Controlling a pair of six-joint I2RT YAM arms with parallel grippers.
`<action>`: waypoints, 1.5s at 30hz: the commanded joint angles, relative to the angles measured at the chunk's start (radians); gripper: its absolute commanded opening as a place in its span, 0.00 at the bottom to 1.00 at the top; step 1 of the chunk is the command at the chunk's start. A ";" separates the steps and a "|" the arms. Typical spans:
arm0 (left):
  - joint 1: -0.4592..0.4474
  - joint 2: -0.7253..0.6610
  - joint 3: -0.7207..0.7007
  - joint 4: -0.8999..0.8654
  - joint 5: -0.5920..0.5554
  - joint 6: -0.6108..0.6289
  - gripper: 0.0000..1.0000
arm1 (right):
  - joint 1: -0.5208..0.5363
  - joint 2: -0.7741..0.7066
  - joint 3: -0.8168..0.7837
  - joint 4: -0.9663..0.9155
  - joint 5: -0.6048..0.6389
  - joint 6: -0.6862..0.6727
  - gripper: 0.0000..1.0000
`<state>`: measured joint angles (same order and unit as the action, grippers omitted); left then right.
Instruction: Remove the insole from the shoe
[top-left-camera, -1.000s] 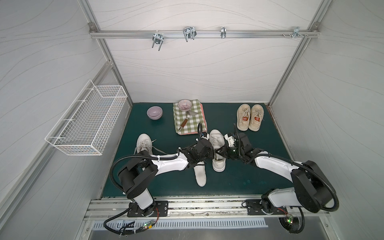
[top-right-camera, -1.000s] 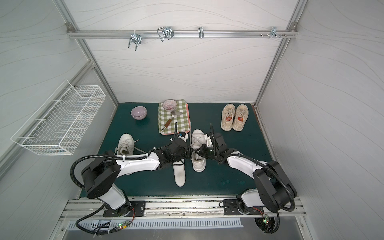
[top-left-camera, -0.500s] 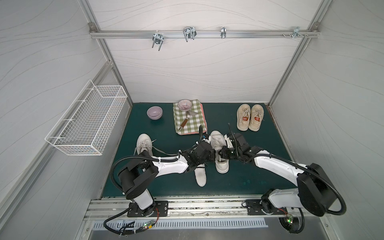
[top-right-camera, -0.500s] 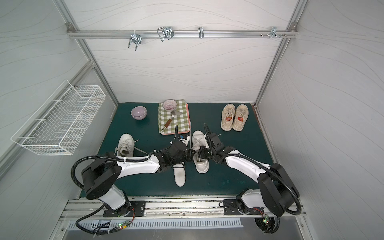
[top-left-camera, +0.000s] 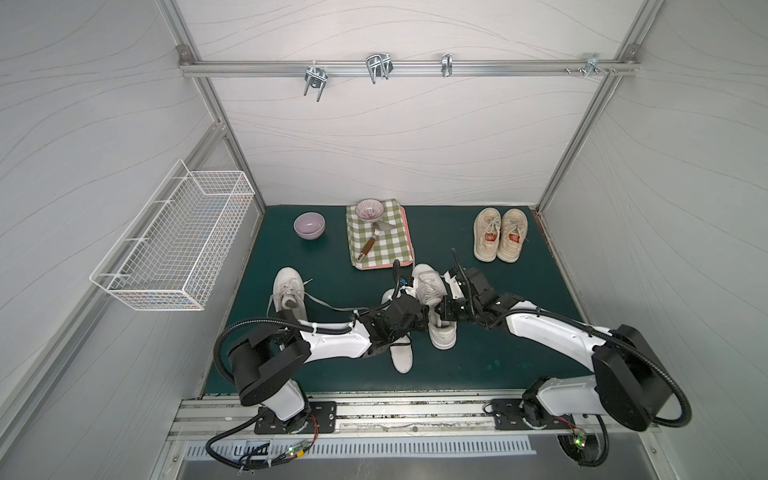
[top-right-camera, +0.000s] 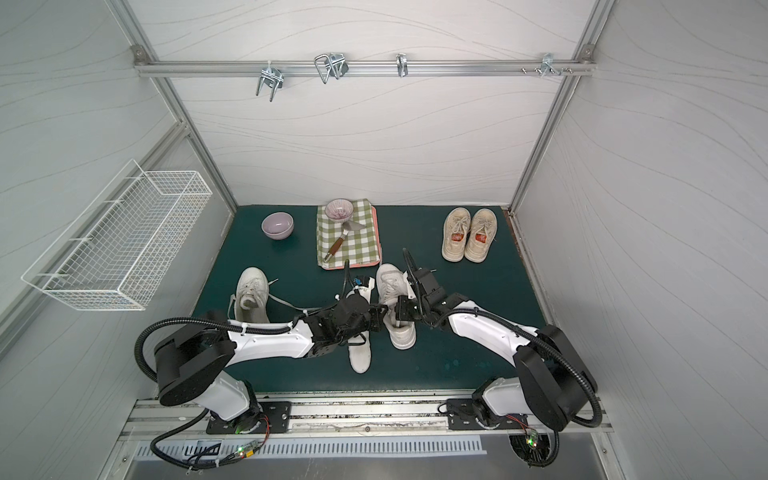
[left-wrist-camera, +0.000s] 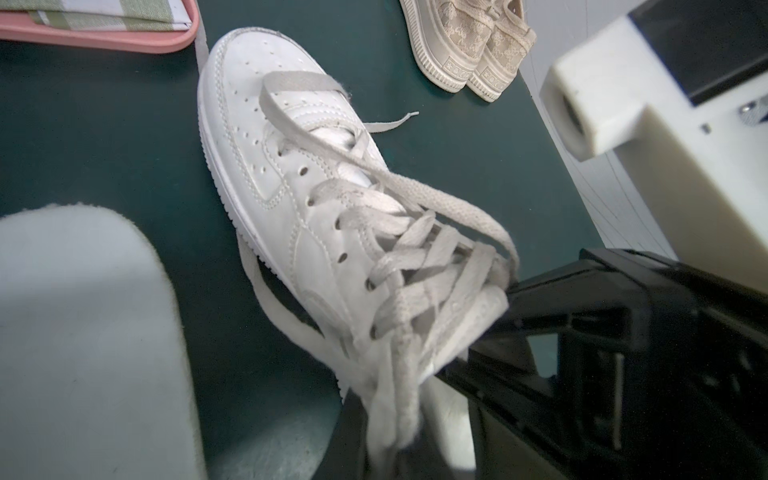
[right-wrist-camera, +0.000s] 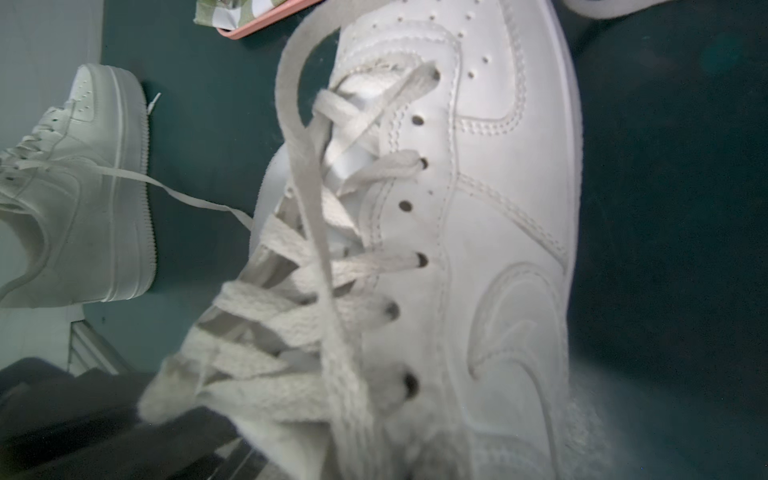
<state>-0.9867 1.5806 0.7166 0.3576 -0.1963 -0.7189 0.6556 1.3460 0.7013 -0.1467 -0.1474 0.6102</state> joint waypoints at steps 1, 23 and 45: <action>-0.005 -0.018 0.025 -0.113 -0.074 -0.002 0.00 | -0.103 0.014 -0.042 0.142 -0.033 0.036 0.00; 0.149 0.063 0.084 -0.169 0.220 0.059 0.28 | -0.149 -0.058 -0.167 0.781 -0.341 0.390 0.00; 0.249 0.259 0.340 -0.484 -0.006 0.020 0.03 | -0.151 -0.231 -0.182 0.756 -0.410 0.477 0.00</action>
<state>-0.8211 1.7615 1.0351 0.0971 0.0093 -0.6842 0.5034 1.2396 0.4847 0.4572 -0.4477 1.0782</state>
